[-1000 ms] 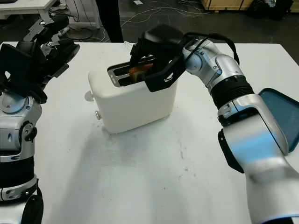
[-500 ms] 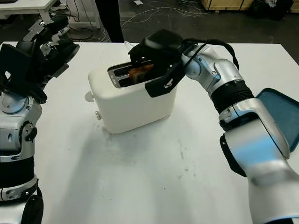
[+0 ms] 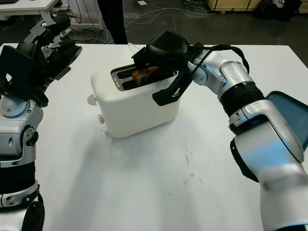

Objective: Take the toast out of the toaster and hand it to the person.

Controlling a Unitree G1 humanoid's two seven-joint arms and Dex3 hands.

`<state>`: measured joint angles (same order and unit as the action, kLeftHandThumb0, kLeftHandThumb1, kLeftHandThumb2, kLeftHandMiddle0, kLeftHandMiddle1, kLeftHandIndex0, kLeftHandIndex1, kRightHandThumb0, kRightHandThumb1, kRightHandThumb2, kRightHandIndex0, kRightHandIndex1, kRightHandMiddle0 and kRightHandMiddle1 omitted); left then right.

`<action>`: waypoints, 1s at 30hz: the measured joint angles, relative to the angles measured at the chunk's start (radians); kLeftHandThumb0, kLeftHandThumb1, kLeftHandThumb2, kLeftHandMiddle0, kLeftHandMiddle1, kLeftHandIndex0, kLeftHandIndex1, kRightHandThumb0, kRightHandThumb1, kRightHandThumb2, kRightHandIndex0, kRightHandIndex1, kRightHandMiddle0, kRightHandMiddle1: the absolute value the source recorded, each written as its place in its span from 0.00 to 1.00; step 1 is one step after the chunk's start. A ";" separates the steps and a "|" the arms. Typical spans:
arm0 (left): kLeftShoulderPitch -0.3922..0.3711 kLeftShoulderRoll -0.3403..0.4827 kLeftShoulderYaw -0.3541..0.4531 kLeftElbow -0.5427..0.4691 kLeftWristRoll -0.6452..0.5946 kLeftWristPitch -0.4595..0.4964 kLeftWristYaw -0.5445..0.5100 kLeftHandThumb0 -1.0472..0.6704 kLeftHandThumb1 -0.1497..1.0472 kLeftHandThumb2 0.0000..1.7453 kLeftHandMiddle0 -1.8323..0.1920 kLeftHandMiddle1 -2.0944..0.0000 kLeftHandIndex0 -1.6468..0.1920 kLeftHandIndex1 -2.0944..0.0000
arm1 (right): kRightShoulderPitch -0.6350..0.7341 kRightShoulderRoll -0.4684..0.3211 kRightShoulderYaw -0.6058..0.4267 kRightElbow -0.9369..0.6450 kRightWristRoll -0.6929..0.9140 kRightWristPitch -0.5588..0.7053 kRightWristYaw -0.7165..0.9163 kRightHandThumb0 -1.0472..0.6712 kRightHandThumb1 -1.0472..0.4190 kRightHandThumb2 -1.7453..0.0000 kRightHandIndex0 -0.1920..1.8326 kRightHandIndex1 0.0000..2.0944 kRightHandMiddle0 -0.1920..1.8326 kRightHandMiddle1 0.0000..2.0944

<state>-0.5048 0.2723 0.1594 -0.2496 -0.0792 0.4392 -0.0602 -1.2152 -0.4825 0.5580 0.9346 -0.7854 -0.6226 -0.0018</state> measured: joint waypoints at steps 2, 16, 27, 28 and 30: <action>0.000 0.000 0.000 0.000 0.001 0.000 0.000 0.32 0.89 0.06 0.87 0.56 0.75 0.79 | -0.001 0.007 -0.022 0.014 0.008 0.000 -0.002 0.34 0.09 0.79 0.62 0.83 0.49 0.83; 0.003 0.005 0.000 0.000 0.003 0.000 -0.001 0.33 0.89 0.06 0.87 0.55 0.74 0.80 | -0.191 0.002 -0.254 0.174 0.220 0.051 0.032 0.32 0.09 0.72 0.62 0.83 0.50 0.83; 0.005 0.005 0.000 0.000 0.001 0.000 -0.003 0.32 0.89 0.06 0.88 0.54 0.75 0.80 | -0.193 -0.003 -0.311 0.224 0.263 0.104 0.037 0.34 0.09 0.75 0.58 0.83 0.48 0.83; 0.005 0.005 0.000 0.000 0.001 0.000 -0.003 0.32 0.89 0.06 0.89 0.54 0.75 0.80 | -0.194 -0.002 -0.317 0.233 0.267 0.111 0.037 0.34 0.09 0.76 0.59 0.83 0.47 0.83; 0.005 0.005 0.000 0.000 0.001 0.000 -0.005 0.32 0.89 0.06 0.89 0.54 0.75 0.80 | -0.197 -0.001 -0.335 0.252 0.284 0.144 0.033 0.34 0.09 0.77 0.59 0.83 0.46 0.83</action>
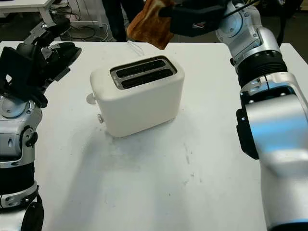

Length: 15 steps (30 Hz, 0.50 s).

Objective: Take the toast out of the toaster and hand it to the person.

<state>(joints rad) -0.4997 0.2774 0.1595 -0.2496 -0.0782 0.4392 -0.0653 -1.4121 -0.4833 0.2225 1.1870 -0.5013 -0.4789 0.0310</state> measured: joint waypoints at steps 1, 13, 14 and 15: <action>0.000 0.000 0.000 0.000 0.000 0.000 -0.001 0.32 0.89 0.06 0.89 0.54 0.75 0.80 | -0.002 0.001 -0.010 0.011 0.008 0.021 -0.010 0.35 0.09 0.77 0.58 0.83 0.47 0.83; 0.000 0.000 0.001 0.000 0.000 0.000 -0.004 0.32 0.89 0.06 0.89 0.54 0.75 0.80 | 0.063 0.012 -0.156 0.115 0.141 0.189 -0.151 0.40 0.09 0.78 0.51 0.83 0.40 0.83; 0.000 0.000 0.001 0.000 0.000 0.000 -0.004 0.33 0.89 0.06 0.89 0.54 0.75 0.80 | 0.078 0.018 -0.166 0.118 0.153 0.202 -0.151 0.42 0.09 0.78 0.52 0.83 0.40 0.83; 0.000 0.000 0.001 0.000 0.000 0.000 -0.004 0.33 0.89 0.06 0.89 0.54 0.75 0.80 | 0.094 0.022 -0.174 0.121 0.163 0.211 -0.151 0.43 0.09 0.79 0.51 0.83 0.40 0.83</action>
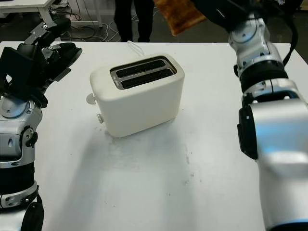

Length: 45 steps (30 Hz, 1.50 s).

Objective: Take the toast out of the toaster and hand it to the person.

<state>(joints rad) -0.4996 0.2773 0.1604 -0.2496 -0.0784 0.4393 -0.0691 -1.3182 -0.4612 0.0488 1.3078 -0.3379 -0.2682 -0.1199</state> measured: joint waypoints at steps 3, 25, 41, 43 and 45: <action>0.000 0.000 0.000 0.000 0.000 0.000 0.000 0.33 0.89 0.06 0.89 0.54 0.75 0.80 | 0.037 0.013 -0.030 0.004 0.028 0.023 0.001 0.45 0.09 0.78 0.51 0.83 0.38 0.83; 0.000 0.000 0.000 0.000 0.000 0.001 0.000 0.33 0.89 0.06 0.89 0.55 0.75 0.80 | 0.089 0.029 -0.054 0.019 0.050 0.117 -0.076 0.52 0.09 0.77 0.41 0.83 0.23 0.82; 0.000 -0.001 0.000 0.000 -0.003 0.001 0.000 0.33 0.89 0.06 0.89 0.54 0.75 0.81 | 0.143 0.047 -0.078 0.021 0.054 0.134 -0.086 0.58 0.09 0.82 0.34 0.83 0.29 0.61; 0.000 -0.001 0.000 0.000 -0.003 0.001 -0.001 0.33 0.89 0.06 0.89 0.54 0.75 0.80 | 0.147 0.047 -0.077 0.022 0.054 0.134 -0.086 0.57 0.09 0.81 0.34 0.83 0.29 0.63; 0.000 -0.001 0.000 0.000 -0.003 0.001 -0.001 0.33 0.89 0.06 0.89 0.54 0.75 0.80 | 0.150 0.048 -0.077 0.023 0.054 0.134 -0.085 0.56 0.09 0.81 0.33 0.83 0.30 0.60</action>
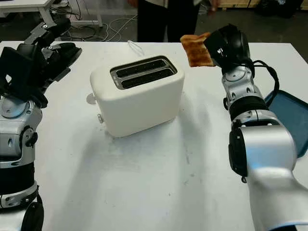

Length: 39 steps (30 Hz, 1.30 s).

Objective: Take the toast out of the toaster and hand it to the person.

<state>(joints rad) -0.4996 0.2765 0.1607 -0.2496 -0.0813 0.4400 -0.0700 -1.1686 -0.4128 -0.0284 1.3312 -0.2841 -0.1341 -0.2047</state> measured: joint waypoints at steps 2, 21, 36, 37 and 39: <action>0.000 0.000 0.000 0.000 0.000 0.000 0.000 0.33 0.89 0.06 0.89 0.53 0.75 0.80 | 0.005 0.001 -0.001 0.001 0.000 0.000 0.006 0.54 0.09 0.80 0.36 0.83 0.30 0.67; 0.000 0.000 0.000 0.000 0.000 0.000 0.000 0.33 0.88 0.07 0.90 0.52 0.76 0.80 | 0.014 0.006 -0.022 0.001 0.009 0.004 0.023 0.54 0.09 0.80 0.33 0.83 0.31 0.56; 0.000 0.000 0.000 0.000 0.000 0.002 0.000 0.33 0.88 0.07 0.91 0.52 0.76 0.79 | 0.014 0.006 -0.024 0.001 0.021 0.006 0.026 0.51 0.09 0.80 0.42 0.83 0.28 0.81; 0.000 0.000 0.000 0.000 0.000 0.002 0.000 0.33 0.88 0.07 0.91 0.52 0.76 0.79 | 0.014 0.006 -0.022 0.001 0.021 0.006 0.026 0.50 0.09 0.81 0.42 0.83 0.28 0.81; 0.000 0.000 0.000 0.000 0.000 0.002 0.000 0.33 0.88 0.07 0.91 0.52 0.76 0.79 | 0.014 0.006 -0.015 0.001 0.020 0.006 0.025 0.51 0.09 0.81 0.40 0.83 0.29 0.77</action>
<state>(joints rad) -0.4996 0.2760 0.1607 -0.2499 -0.0812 0.4420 -0.0698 -1.1547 -0.4070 -0.0434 1.3323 -0.2638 -0.1277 -0.1801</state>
